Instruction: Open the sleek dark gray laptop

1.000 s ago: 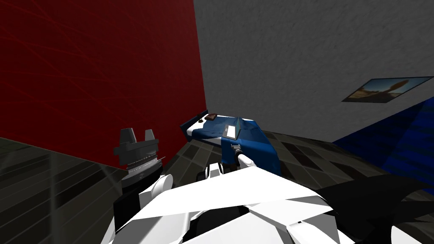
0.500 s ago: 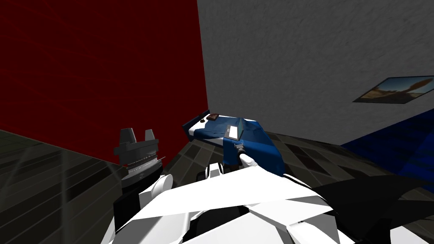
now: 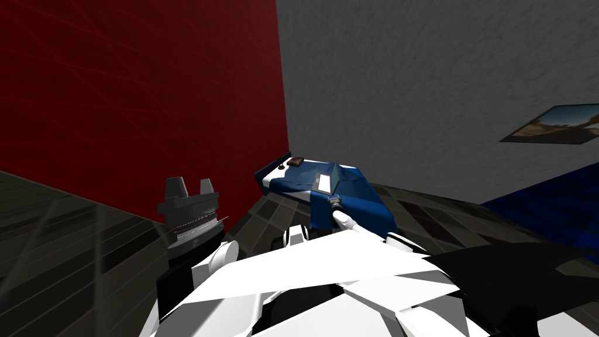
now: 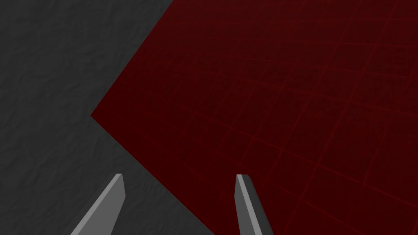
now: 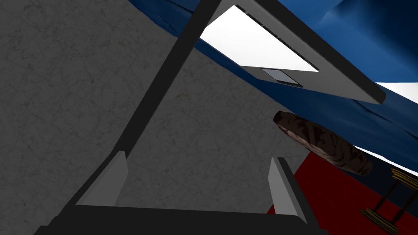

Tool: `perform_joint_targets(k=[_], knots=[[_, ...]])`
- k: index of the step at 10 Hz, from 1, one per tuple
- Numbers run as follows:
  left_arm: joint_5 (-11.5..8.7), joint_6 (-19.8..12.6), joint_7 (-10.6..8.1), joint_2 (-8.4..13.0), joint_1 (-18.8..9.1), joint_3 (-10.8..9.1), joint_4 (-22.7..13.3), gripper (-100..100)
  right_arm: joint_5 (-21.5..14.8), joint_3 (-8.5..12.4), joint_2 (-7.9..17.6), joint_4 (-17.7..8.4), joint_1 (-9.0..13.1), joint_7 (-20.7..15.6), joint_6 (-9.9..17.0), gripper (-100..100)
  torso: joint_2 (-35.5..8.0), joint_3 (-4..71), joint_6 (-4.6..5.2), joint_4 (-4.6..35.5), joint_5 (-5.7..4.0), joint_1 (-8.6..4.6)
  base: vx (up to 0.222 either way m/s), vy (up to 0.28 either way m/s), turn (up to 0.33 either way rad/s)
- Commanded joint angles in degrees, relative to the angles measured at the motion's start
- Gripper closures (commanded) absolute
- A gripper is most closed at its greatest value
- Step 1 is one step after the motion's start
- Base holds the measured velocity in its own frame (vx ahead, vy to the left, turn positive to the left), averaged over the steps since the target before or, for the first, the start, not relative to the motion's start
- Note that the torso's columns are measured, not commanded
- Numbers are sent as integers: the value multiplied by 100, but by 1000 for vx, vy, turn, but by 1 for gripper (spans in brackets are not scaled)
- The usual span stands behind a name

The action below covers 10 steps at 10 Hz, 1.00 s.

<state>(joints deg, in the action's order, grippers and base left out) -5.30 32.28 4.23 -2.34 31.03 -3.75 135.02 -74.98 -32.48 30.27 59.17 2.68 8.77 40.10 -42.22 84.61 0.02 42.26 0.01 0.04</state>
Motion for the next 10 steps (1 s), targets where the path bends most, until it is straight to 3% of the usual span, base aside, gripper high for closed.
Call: perform_joint_targets(k=[1,2,4,7,10], knots=[[0,0,0,0,0,0,0,0,-231,-116,116,-366,178,120,176,-100,-9,-5,-1,3,-4,-14,35,18,38],[0,0,0,0,0,0,0,0,-231,-116,116,-467,178,120,176,-100,-8,-5,-3,4,-3,-11,29,16,33],[0,0,0,0,0,0,0,0,-489,-256,338,-939,427,169,424,-100,-9,-5,-2,4,0,-1,37,37,51],[0,0,0,0,0,0,0,0,-602,-319,446,-1189,537,190,533,-100,-5,-3,-1,3,-2,-7,40,26,25],[0,0,0,0,0,0,0,0,-939,-502,817,-1819,856,251,856,-100,-3,-2,-1,2,-1,-6,61,18,48]])
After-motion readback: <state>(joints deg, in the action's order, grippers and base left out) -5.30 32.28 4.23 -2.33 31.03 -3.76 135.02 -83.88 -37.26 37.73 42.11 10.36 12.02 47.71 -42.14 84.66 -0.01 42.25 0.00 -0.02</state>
